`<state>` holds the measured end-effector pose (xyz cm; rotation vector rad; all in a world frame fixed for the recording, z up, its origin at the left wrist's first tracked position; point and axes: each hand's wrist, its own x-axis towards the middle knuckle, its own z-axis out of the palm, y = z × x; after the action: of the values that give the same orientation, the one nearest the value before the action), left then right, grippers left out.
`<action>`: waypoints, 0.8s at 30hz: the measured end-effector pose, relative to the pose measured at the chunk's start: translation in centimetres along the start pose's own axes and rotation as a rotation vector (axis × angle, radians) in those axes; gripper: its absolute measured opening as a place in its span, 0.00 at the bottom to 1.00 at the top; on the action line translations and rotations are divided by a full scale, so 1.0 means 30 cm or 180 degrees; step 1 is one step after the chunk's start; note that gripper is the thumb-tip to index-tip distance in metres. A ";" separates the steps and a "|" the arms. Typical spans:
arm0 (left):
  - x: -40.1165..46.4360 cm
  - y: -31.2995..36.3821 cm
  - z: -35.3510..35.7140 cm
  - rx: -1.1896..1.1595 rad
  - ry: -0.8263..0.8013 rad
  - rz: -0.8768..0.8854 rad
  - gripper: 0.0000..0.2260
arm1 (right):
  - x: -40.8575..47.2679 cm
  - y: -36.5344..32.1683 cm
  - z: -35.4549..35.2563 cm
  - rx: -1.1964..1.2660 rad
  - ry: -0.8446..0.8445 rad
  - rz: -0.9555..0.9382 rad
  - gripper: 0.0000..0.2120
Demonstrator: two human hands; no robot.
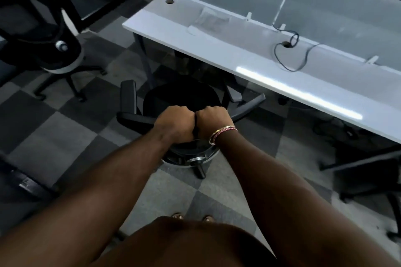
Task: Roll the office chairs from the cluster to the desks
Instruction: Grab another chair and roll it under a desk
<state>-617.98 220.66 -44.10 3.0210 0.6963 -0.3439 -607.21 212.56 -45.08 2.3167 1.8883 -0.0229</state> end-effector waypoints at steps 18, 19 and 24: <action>0.016 0.403 -0.008 0.0477 0.0100 0.1650 0.12 | -0.479 0.114 0.076 0.0165 -0.0229 0.1610 0.09; 0.018 0.430 -0.011 0.0487 0.0114 0.1744 0.12 | -0.505 0.123 0.080 0.0165 -0.0230 0.1673 0.09; 0.052 0.554 -0.034 0.0605 0.0104 0.2142 0.13 | -0.612 0.180 0.092 0.0200 -0.0205 0.1998 0.07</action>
<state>-609.16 206.45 -43.90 3.1940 -0.3877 -0.3404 -605.49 193.29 -45.25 2.7992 1.0745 -0.0832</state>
